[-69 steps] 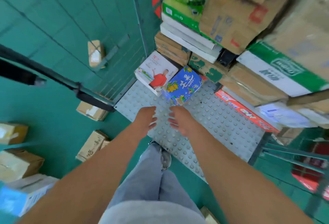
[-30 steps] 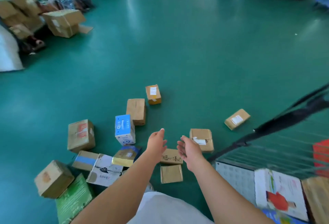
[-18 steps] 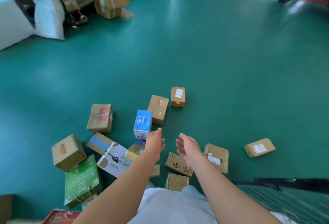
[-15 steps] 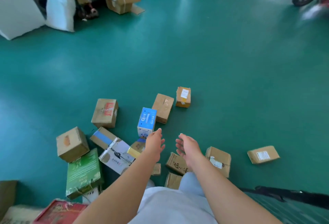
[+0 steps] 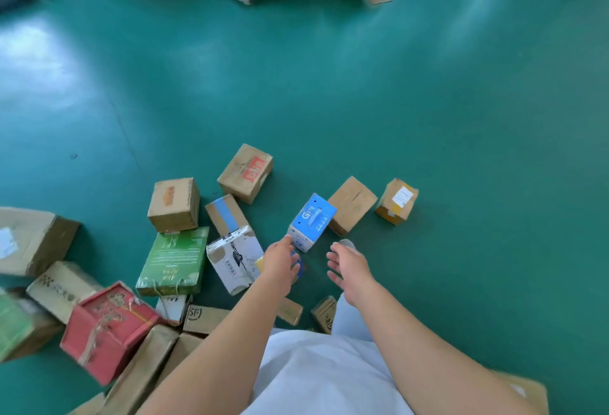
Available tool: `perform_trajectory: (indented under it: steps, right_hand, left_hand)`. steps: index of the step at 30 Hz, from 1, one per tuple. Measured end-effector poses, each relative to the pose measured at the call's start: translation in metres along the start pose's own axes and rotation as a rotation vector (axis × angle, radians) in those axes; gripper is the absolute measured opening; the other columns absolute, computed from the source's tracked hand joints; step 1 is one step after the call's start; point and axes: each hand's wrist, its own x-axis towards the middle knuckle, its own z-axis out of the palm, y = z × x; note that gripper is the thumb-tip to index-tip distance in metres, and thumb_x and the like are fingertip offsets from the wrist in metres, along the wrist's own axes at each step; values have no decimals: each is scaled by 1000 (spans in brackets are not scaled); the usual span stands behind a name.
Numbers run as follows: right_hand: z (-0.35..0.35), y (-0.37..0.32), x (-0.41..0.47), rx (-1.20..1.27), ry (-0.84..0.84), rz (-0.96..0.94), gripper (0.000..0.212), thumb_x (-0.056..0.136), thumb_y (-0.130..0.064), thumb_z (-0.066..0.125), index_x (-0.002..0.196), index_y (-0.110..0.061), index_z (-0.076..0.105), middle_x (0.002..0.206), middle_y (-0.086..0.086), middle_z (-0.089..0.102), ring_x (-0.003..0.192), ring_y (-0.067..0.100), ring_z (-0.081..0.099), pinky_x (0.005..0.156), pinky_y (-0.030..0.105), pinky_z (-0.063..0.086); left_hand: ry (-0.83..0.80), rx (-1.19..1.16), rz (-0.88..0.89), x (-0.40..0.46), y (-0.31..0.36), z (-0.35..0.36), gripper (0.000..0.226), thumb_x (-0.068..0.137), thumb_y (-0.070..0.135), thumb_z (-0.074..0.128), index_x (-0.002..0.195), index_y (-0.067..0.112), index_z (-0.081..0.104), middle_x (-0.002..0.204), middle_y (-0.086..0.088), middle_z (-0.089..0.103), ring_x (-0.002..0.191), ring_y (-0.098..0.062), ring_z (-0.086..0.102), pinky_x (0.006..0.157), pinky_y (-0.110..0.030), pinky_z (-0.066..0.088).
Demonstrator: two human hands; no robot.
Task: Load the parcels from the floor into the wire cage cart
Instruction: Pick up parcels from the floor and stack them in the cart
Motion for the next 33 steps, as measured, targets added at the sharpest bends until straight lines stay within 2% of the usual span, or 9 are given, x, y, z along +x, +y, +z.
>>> perform_trajectory:
  steps: [6, 10, 17, 24, 25, 26, 27, 29, 33]
  right_hand:
    - [-6, -51, 96, -266, -108, 25, 17, 102, -29, 54, 106, -17, 64, 96, 0, 62, 83, 15, 56, 69, 27, 51]
    - [-18, -93, 169, -366, -182, 99, 13, 101, -27, 56, 101, -18, 64, 95, 1, 61, 80, 14, 54, 72, 27, 52]
    - [-3, -136, 334, -577, -187, 239, 14, 103, -24, 55, 98, -14, 64, 85, 1, 60, 81, 17, 50, 97, 43, 54]
    - [42, -111, 512, -793, -215, 243, 26, 105, -29, 50, 121, -12, 64, 106, 11, 65, 99, 25, 61, 109, 52, 47]
    - [48, -101, 539, -836, -223, 235, 32, 105, -29, 50, 127, -10, 62, 107, 13, 66, 128, 41, 57, 109, 51, 48]
    - [55, -97, 558, -874, -229, 217, 35, 105, -30, 50, 130, -10, 60, 105, 9, 65, 96, 12, 37, 106, 48, 51]
    - [61, -89, 579, -922, -239, 201, 35, 105, -31, 49, 130, -10, 60, 102, 5, 62, 92, 24, 57, 98, 44, 51]
    - [73, -77, 615, -997, -263, 164, 32, 104, -32, 49, 127, -13, 58, 108, 2, 61, 94, 21, 54, 91, 39, 47]
    - [88, -52, 675, -1071, -269, 96, 46, 103, -35, 52, 145, -19, 46, 137, 3, 55, 108, 21, 59, 92, 39, 49]
  left_hand:
    - [125, -235, -71, 53, 21, 41, 35, 106, 35, 54, 132, 12, 56, 121, -4, 62, 99, -16, 62, 88, -35, 54]
    - [206, -294, -131, 94, 34, 83, 31, 107, 31, 54, 130, 11, 58, 109, -1, 62, 92, -15, 62, 99, -38, 53]
    - [267, -167, -208, 228, 44, 129, 15, 108, 28, 50, 116, 18, 59, 123, -3, 60, 106, -21, 61, 97, -39, 50]
    - [285, -133, -334, 383, 6, 129, 26, 107, 36, 52, 128, 20, 56, 131, -1, 54, 122, -19, 56, 96, -37, 50]
    - [287, -120, -355, 407, -4, 129, 31, 107, 37, 52, 134, 21, 54, 137, 0, 53, 127, -20, 54, 99, -37, 50]
    - [288, -111, -365, 425, -9, 128, 36, 107, 38, 52, 139, 23, 51, 143, 0, 51, 128, -20, 53, 101, -38, 50]
    - [285, -112, -384, 443, -17, 127, 40, 107, 39, 51, 144, 24, 49, 148, 1, 48, 127, -19, 52, 104, -40, 49]
    - [282, -113, -403, 475, -30, 127, 49, 106, 42, 52, 151, 24, 44, 156, -1, 43, 124, -19, 50, 108, -43, 47]
    - [280, -137, -430, 525, -56, 128, 62, 106, 43, 53, 159, 21, 31, 167, -4, 29, 149, -24, 36, 119, -49, 38]
